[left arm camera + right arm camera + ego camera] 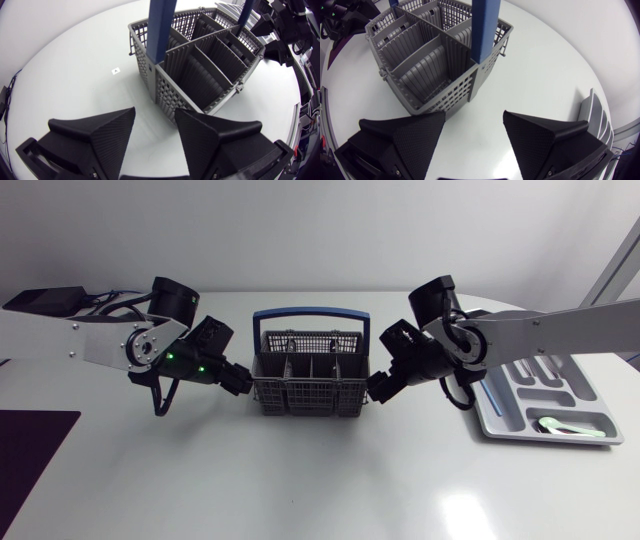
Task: Unload the cutlery basket into the drawer organizer.
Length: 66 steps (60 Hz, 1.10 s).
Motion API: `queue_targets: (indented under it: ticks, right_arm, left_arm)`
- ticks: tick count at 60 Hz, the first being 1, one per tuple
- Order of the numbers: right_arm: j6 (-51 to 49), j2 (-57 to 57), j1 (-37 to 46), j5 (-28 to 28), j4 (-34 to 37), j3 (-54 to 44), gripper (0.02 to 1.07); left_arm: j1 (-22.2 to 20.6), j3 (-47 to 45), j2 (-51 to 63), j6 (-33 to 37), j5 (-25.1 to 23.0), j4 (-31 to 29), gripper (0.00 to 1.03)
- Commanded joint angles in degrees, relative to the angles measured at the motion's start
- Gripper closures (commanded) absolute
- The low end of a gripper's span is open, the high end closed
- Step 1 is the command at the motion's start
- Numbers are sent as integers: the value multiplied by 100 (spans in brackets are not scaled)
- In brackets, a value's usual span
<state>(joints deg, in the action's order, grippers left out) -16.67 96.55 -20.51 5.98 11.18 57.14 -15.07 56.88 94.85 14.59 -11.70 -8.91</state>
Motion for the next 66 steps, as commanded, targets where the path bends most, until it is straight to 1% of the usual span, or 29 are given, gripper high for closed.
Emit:
queue_targets:
  ticks: [1,6,9,13,15,21,27,28,30,34,37,42,44,50,51,57,61,66]
  right_arm:
    - [120,-110,-32,-26,-2,-160,20]
    - [111,-181,3,-79,-2,-230,20]
    - [102,-242,65,-114,-2,-292,15]
    - [76,-374,179,-185,-2,-380,15]
    - [67,-444,223,-211,-2,-423,12]
    - [32,-752,337,-334,51,-582,7]
    - [-38,-1147,425,-466,69,-749,7]
    - [-65,-1297,443,-519,86,-819,7]
    - [-91,-1473,469,-554,104,-898,7]
    - [-170,-1745,513,-659,130,-1030,7]
    - [-241,-1991,566,-782,130,-1144,7]
    - [-425,-2387,654,-818,156,-1346,7]
    - [-425,-2554,742,-914,156,-1425,7]
    - [-408,-3134,1005,-914,183,-1663,7]
    - [-399,-3222,1058,-905,192,-1707,7]
    - [-258,-3670,1278,-870,227,-1865,7]
    - [-144,-3863,1401,-870,218,-1935,7]
    - [-65,-4364,1594,-826,165,-2137,7]
  left_arm:
    - [-22,-169,-151,-44,-86,38,46]
    - [101,-195,-212,-26,-86,47,46]
    - [206,-221,-265,-18,-86,56,46]
    - [356,-265,-379,-26,-95,56,46]
    - [426,-292,-458,-26,-95,56,46]
    - [611,-415,-766,-35,-122,56,43]
    - [742,-573,-1144,-53,-122,56,33]
    - [804,-643,-1329,-61,-122,56,27]
    - [839,-722,-1513,-61,-122,56,19]
    - [945,-845,-1830,-70,-122,56,13]
    - [1006,-942,-2067,-79,-122,56,10]
    - [1226,-1171,-2647,-149,-122,117,6]
    - [1305,-1241,-2831,-202,-122,188,5]
    - [1428,-1487,-3420,-202,-113,196,5]
    - [1507,-1549,-3561,-202,-113,179,5]
    - [1639,-1619,-3825,-202,-113,12,5]
    - [1736,-1672,-3930,-185,-113,21,5]
    - [1867,-1812,-4185,-149,-113,21,5]
